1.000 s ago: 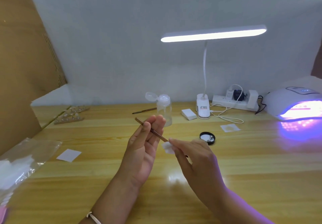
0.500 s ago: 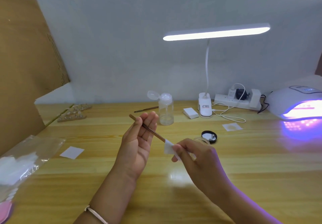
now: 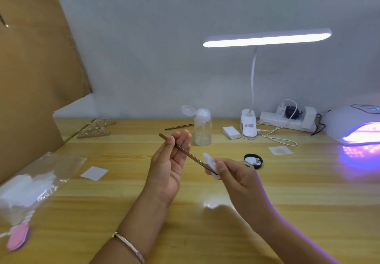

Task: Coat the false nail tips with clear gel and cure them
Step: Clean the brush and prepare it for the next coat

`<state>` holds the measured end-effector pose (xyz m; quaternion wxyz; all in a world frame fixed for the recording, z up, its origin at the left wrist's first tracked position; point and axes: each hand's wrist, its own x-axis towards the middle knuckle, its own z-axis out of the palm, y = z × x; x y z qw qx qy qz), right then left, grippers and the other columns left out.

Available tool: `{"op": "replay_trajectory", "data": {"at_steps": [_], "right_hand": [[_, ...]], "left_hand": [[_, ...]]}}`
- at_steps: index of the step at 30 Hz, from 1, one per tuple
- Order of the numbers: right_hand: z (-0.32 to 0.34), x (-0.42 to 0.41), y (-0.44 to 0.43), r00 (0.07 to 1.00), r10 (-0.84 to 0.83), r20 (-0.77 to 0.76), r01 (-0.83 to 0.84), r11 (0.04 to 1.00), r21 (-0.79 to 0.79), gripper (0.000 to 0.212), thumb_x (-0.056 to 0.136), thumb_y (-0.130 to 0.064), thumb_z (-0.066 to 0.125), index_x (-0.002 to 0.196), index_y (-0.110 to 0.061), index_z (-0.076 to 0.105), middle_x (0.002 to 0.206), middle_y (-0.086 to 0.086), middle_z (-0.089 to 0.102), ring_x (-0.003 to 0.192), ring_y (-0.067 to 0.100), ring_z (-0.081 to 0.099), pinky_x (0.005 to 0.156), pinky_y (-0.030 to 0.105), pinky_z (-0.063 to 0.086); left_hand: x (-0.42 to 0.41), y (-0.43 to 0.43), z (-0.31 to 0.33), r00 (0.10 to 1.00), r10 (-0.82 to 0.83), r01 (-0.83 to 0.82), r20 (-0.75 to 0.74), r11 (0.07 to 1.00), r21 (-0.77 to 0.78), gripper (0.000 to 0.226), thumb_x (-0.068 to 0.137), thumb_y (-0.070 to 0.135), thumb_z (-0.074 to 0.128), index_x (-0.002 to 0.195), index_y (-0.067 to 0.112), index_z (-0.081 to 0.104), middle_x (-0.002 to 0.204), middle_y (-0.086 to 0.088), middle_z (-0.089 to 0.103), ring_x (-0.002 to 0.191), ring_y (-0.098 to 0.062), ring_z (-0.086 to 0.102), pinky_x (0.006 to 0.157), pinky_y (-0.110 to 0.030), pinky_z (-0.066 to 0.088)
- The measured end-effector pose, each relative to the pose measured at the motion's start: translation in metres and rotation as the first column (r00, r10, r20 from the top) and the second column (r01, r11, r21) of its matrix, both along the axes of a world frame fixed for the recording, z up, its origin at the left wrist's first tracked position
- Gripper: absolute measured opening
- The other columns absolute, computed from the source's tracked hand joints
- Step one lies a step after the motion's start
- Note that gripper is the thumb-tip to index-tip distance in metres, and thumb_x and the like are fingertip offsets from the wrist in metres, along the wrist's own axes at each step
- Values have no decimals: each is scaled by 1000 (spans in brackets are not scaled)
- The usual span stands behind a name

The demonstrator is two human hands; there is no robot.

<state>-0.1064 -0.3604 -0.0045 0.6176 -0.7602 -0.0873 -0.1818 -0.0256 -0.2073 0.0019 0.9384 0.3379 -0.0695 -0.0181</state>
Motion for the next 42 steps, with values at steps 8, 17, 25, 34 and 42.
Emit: {"op": "replay_trajectory", "data": {"at_steps": [8, 17, 25, 34, 42], "right_hand": [[-3, -5, 2, 998, 22, 52, -14, 988, -151, 28, 100, -9, 56, 104, -31, 73, 88, -17, 74, 90, 1, 68, 78, 9, 46], [3, -8, -5, 983, -106, 147, 122, 987, -104, 32, 98, -12, 58, 99, -43, 49, 79, -19, 74, 50, 13, 42, 51, 12, 36], [-1, -9, 3, 977, -148, 156, 193, 922, -335, 23, 102, -21, 48, 123, -28, 55, 71, -16, 65, 58, 2, 52, 59, 12, 37], [-4, -8, 13, 998, -54, 15, 56, 959, -279, 20, 101, -24, 54, 112, -40, 58, 89, -17, 74, 89, 1, 67, 79, 19, 49], [6, -5, 6, 1000, 0, -30, -5, 984, -178, 8, 97, -26, 63, 93, -32, 64, 81, -19, 75, 82, -4, 70, 71, 12, 49]], "left_hand": [[-2, -1, 0, 1000, -20, 19, -14, 1000, -14, 23, 83, 25, 62, 98, 9, 66, 110, -14, 74, 105, -22, 71, 89, -31, 57], [7, 13, 1, 982, 56, -66, -182, 997, -50, 19, 101, 22, 50, 95, 11, 64, 95, -8, 77, 91, -17, 75, 80, -30, 60], [-5, -6, -1, 992, -18, 22, -124, 999, 30, 19, 82, 23, 62, 94, 8, 66, 99, -12, 76, 93, -19, 74, 77, -28, 61], [-22, -20, 0, 993, -115, 115, -7, 979, 170, 14, 80, 22, 67, 83, 16, 79, 103, -12, 76, 101, -21, 72, 86, -32, 58], [-35, -30, 2, 989, -96, 37, 109, 892, 451, 23, 75, 41, 69, 87, 25, 79, 121, 4, 71, 115, -14, 64, 91, -40, 42]]}}
